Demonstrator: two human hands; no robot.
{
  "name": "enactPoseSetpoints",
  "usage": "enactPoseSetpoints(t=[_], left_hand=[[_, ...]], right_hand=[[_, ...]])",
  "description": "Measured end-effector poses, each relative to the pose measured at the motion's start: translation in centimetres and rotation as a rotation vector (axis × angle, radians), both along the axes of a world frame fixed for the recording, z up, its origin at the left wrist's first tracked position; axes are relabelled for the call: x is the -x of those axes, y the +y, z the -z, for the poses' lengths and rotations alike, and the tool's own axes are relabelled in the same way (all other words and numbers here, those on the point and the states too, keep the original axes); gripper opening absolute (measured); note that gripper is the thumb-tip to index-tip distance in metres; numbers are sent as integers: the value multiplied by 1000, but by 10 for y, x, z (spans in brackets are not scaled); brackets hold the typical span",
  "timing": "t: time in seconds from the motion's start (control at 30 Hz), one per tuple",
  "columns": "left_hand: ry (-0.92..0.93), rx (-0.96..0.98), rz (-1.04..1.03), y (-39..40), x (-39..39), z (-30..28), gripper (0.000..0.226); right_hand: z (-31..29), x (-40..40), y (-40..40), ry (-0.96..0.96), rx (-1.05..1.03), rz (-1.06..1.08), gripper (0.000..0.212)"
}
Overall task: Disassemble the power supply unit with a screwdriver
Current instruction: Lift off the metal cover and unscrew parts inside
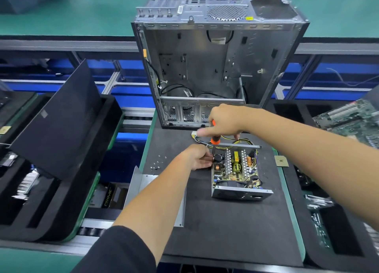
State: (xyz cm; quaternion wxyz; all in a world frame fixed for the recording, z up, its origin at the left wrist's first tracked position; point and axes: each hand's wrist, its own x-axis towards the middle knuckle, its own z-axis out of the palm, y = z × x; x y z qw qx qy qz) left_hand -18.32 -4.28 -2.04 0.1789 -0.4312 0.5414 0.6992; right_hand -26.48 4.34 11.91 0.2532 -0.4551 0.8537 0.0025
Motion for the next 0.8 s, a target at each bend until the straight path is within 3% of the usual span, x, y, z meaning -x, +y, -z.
enactPoseSetpoints(t=[0.07,0.27,0.43,0.53,0.63,0.73,0.8], left_hand=[[-5,-7,8,-1,0,0,18],[-13,2,40,-4,1,-1,15],[-12,2,43,-4,3,-1,19],[-23,-3,66,-5,3,-2,18],[-30,6,78,-7,3,-3,16],[-20,34,62,-9,3,-3,15],[-15,37,53,-9,3,-3,16]], right_hand=[[-1,-2,-5,11,-35,40,76],[-13,7,-9,-13,-162,-29,33],[-18,11,-1,62,-44,-220,22],[-10,2,-4,-1,-19,-174,23],[-8,1,-6,-17,-30,-90,4],[-13,1,-7,86,-126,-46,25],[-9,0,-9,196,-149,-133,24]])
